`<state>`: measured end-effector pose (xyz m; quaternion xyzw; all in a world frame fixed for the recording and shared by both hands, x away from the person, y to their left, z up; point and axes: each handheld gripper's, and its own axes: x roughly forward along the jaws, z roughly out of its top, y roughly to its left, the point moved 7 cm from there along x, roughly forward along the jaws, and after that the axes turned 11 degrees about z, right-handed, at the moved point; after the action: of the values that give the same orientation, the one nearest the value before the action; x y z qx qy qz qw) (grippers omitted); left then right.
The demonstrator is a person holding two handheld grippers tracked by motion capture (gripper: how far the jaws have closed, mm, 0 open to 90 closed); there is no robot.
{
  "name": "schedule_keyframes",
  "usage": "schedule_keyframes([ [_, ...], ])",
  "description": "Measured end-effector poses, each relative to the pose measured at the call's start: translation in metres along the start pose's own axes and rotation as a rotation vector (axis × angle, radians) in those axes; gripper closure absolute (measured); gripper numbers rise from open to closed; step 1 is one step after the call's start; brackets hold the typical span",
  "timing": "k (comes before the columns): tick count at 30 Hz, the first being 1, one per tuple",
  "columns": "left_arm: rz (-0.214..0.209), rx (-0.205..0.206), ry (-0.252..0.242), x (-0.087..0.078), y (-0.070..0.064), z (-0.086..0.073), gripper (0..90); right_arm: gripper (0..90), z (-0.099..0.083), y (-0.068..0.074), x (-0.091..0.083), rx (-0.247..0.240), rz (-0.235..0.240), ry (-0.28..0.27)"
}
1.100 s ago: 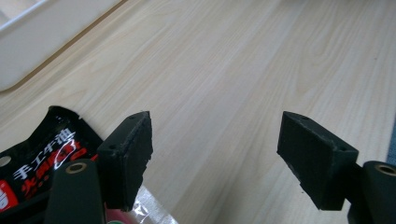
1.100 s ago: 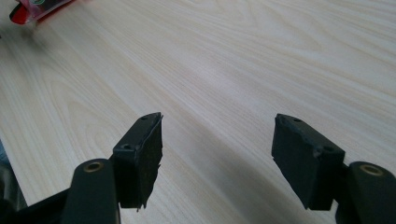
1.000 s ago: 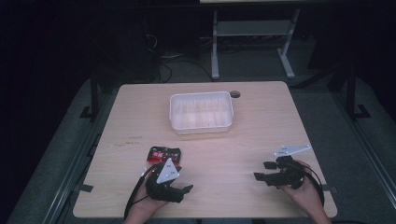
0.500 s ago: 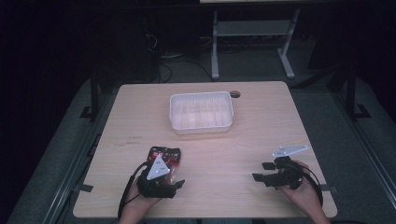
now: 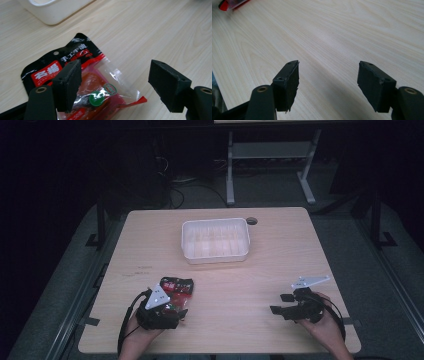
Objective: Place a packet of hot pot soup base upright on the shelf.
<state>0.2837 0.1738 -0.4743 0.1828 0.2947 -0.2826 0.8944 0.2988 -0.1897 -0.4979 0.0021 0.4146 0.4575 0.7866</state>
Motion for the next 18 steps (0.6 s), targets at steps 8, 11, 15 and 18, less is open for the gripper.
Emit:
schedule_keyframes([
  [8,0.027,-0.008,0.008,-0.002,0.009,-0.003,26.0,33.2,0.0,0.0,0.0,0.0,0.004,-0.004],
  [11,0.035,-0.01,0.01,-0.002,0.011,-0.004,25.9,33.3,0.0,0.0,0.0,0.0,0.005,-0.005],
  [15,0.036,-0.022,0.027,-0.001,0.014,-0.007,25.0,33.3,0.0,0.001,0.0,0.001,0.006,-0.004],
  [18,0.041,-0.026,0.038,0.0,0.017,-0.009,24.3,33.3,0.0,0.001,0.0,-0.002,0.007,-0.003],
])
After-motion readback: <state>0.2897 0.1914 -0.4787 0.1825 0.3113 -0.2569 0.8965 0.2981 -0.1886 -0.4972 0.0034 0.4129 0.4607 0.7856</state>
